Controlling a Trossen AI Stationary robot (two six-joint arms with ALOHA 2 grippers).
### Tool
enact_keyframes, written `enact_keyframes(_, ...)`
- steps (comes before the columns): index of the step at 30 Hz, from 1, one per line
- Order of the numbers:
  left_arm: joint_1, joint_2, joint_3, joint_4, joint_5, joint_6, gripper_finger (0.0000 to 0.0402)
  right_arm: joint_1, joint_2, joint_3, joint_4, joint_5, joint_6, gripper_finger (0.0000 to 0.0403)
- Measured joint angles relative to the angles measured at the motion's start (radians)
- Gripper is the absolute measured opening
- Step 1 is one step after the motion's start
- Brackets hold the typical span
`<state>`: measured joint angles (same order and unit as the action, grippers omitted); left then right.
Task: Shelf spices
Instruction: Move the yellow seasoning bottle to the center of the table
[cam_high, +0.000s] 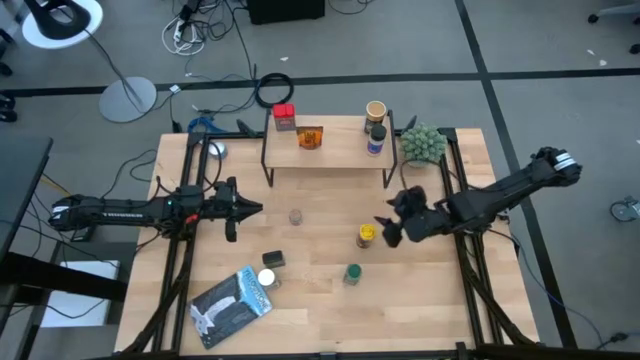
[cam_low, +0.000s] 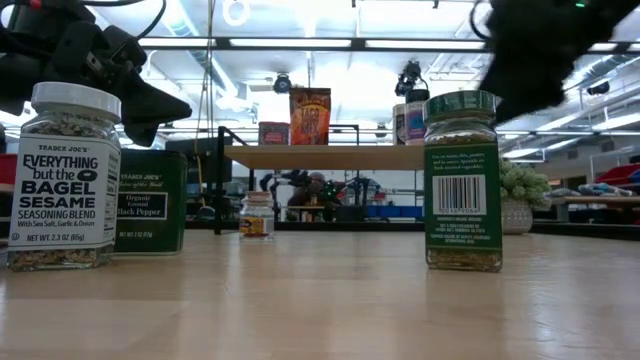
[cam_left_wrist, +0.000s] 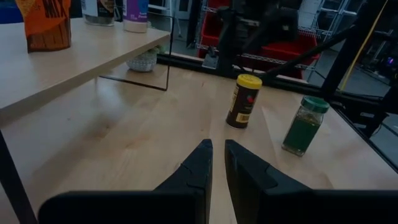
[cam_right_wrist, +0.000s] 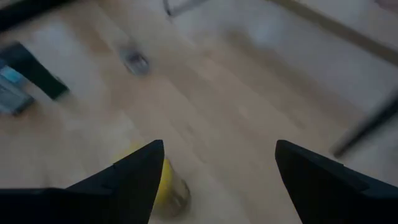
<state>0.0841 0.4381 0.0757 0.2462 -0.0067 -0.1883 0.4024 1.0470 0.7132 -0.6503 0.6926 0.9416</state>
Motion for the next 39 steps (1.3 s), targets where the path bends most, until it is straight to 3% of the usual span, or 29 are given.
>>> enact_keyframes(3,0.0,0.0,0.0,0.001,0.0,0.0,0.0048,0.042,0.003,-0.001,-0.139,-0.005,0.151,0.0307)
enact_keyframes(6,0.0,0.0,0.0,0.002,0.0,0.0,0.0048,0.077,0.037,-0.033,-0.16,-0.006,0.267,0.0307)
enact_keyframes(13,0.0,0.0,0.0,0.005,0.0,0.0,0.0048,0.111,0.197,-0.158,0.137,-0.047,0.364,0.0307)
enact_keyframes(26,0.0,0.0,0.0,0.011,0.0,0.0,0.0048,0.063,0.474,-0.177,0.673,-0.113,0.18,0.0307)
enact_keyframes(32,0.0,0.0,0.0,0.011,0.0,0.0,0.0048,0.061,0.509,-0.177,0.893,-0.059,-0.047,0.0307)
enact_keyframes(39,0.0,0.0,0.0,0.011,0.0,0.0,0.0048,0.033,0.51,-0.177,0.978,-0.017,-0.122,0.0307)
